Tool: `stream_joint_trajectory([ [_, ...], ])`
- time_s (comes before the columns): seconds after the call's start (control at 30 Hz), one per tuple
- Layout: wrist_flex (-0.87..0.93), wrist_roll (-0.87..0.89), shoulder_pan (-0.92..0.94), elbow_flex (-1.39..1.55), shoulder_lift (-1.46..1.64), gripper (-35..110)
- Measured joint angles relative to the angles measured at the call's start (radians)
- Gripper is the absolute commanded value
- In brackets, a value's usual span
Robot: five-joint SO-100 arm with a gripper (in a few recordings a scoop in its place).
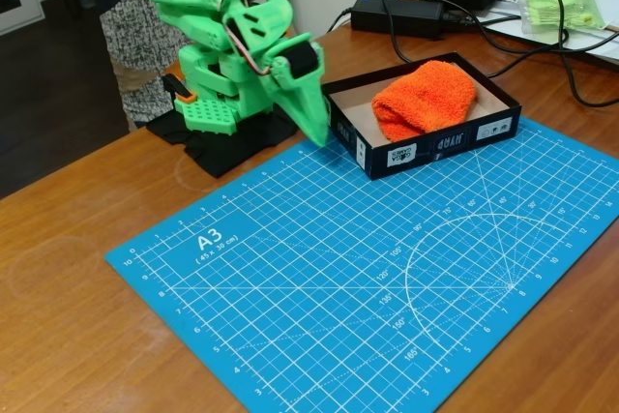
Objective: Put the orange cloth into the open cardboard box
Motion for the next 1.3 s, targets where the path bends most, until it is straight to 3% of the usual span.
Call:
stream_joint_trajectory([
  [1.3, 0.041, -0.003, -0.008, 0.0, 0.012, 0],
])
